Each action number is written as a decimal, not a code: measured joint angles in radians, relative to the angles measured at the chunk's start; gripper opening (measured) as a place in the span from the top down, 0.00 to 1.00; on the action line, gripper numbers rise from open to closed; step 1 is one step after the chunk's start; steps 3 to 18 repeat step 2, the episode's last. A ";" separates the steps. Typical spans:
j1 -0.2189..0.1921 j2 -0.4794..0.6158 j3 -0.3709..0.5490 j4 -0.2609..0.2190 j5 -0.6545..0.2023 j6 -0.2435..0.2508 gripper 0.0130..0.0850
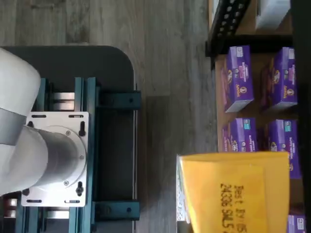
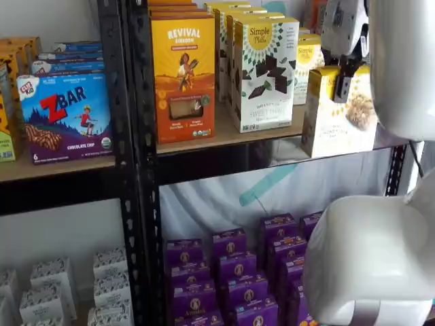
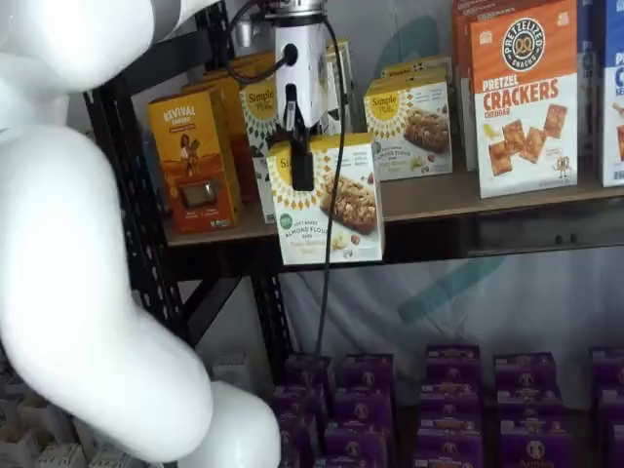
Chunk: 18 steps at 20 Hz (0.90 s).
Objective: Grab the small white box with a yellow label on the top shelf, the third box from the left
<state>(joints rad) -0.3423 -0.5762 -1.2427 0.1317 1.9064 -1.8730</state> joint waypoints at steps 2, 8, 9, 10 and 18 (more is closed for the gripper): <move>0.014 -0.018 0.018 -0.007 0.001 0.012 0.78; 0.014 -0.018 0.018 -0.007 0.001 0.012 0.78; 0.014 -0.018 0.018 -0.007 0.001 0.012 0.78; 0.014 -0.018 0.018 -0.007 0.001 0.012 0.78; 0.014 -0.018 0.018 -0.007 0.001 0.012 0.78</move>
